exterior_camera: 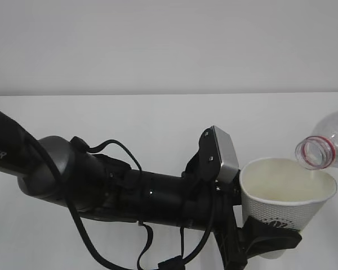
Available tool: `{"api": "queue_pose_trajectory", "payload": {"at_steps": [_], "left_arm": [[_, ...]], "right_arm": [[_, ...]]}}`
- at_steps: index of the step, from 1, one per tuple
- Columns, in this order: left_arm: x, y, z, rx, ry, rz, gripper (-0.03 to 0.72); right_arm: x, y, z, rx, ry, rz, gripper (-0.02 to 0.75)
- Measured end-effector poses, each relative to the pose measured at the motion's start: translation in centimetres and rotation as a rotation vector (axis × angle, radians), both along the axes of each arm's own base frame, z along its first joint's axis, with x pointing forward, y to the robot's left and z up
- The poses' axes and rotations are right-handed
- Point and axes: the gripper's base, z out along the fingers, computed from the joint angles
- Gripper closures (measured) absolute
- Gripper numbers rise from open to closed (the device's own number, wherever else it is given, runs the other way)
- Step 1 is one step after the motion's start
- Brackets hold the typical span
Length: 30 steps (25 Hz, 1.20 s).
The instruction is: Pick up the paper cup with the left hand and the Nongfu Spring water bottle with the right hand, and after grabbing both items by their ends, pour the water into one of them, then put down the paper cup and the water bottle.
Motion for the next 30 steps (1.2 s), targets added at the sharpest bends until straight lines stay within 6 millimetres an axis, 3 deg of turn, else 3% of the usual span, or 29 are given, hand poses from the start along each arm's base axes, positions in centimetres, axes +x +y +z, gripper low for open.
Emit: {"api": "queue_pose_trajectory", "payload": {"at_steps": [30], "left_arm": [[0.01,0.00,-0.01,0.002,0.000,0.001,0.176]], "right_arm": [[0.18,-0.16,0.51,-0.034,-0.065,-0.008,0.321]]}}
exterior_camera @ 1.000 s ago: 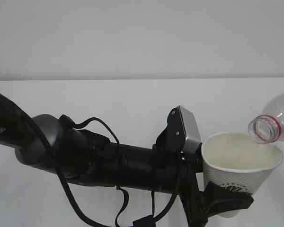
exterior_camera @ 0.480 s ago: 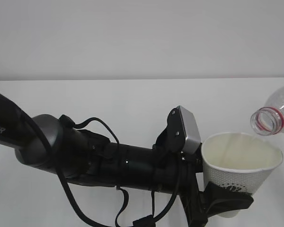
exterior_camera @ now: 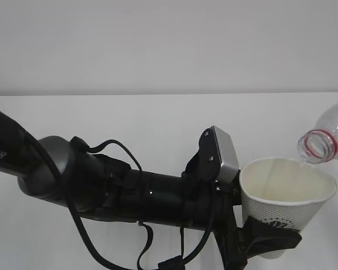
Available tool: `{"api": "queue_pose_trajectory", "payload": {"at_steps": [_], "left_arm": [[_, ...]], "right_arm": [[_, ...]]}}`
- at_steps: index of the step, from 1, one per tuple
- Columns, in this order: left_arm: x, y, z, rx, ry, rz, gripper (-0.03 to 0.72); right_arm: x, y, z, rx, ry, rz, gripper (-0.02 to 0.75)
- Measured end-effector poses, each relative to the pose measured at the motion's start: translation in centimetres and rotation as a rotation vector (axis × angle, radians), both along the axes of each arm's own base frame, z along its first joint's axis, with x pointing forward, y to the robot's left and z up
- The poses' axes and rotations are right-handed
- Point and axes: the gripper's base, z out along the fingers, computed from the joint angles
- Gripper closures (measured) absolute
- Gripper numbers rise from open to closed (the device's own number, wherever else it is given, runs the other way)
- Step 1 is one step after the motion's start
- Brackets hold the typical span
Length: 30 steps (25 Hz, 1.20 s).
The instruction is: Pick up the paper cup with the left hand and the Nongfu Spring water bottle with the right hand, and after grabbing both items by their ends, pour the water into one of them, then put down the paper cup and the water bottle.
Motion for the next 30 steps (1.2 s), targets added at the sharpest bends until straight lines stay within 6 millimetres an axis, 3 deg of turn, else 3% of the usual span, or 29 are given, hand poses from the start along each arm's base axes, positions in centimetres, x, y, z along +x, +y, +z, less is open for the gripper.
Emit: {"api": "queue_pose_trajectory", "payload": {"at_steps": [30], "left_arm": [[-0.04,0.01,-0.06,0.006,-0.004,-0.006,0.176]], "right_arm": [[0.04,-0.01,0.16,-0.007,-0.019,0.000,0.322]]}}
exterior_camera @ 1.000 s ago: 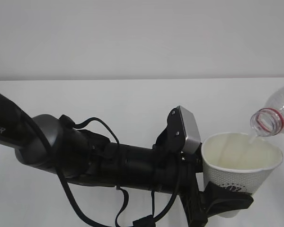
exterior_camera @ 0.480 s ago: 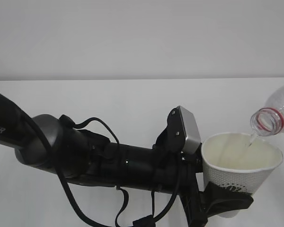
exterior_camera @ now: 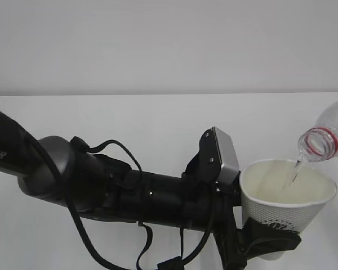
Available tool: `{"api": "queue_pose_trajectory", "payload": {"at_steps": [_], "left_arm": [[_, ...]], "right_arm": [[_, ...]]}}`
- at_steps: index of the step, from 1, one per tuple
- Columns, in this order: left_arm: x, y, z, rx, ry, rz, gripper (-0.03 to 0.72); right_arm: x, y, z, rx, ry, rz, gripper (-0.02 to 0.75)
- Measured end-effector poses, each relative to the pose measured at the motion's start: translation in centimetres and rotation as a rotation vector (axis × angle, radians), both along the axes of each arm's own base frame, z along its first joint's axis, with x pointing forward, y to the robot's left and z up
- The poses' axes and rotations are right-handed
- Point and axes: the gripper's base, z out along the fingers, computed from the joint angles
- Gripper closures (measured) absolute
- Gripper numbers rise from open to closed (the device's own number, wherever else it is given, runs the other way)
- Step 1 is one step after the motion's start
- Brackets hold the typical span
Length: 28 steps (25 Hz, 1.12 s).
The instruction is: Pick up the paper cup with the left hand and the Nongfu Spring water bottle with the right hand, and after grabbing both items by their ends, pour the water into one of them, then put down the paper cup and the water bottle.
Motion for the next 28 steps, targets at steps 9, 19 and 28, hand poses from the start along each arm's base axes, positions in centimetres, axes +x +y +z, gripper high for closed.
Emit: {"api": "queue_pose_trajectory", "payload": {"at_steps": [9,19,28], "left_arm": [[-0.03,0.00,-0.01,0.001,-0.001,-0.003,0.176],[-0.03,0.00,-0.01,0.001,-0.001,-0.003,0.176],[-0.02,0.01,-0.02,0.002,-0.002,-0.003,0.176]], "right_arm": [[0.00,0.00,0.00,-0.002,0.000,0.001,0.322],[0.02,-0.01,0.09,-0.009,-0.012,0.001,0.322],[0.03,-0.01,0.11,-0.008,-0.014,0.001,0.322]]}}
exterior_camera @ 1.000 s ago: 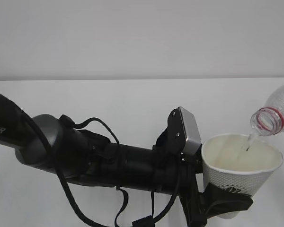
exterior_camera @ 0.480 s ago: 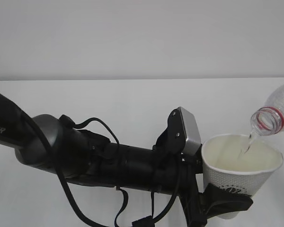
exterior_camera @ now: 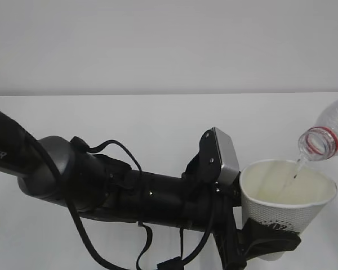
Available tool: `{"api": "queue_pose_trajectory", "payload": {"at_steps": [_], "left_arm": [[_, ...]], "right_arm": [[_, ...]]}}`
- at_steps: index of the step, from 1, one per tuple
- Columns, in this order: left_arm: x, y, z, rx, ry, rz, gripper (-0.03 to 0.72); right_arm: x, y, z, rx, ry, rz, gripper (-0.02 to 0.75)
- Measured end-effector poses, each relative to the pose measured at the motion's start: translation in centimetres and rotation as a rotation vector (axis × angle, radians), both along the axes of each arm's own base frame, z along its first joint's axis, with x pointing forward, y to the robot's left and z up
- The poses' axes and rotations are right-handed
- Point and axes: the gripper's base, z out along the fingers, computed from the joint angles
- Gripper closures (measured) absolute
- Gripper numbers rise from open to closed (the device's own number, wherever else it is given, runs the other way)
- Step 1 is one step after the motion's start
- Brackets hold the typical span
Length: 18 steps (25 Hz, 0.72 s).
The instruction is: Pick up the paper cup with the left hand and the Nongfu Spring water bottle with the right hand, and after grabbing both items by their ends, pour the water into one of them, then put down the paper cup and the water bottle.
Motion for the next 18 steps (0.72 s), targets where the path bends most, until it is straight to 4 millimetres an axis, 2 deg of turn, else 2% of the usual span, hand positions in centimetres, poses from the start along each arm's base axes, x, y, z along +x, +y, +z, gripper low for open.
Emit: {"api": "queue_pose_trajectory", "payload": {"at_steps": [18], "left_arm": [[0.01,0.01,-0.03,0.003,-0.001,0.001,0.176]], "right_arm": [[0.00,0.00,0.02,0.000,-0.002,0.000,0.323]]}}
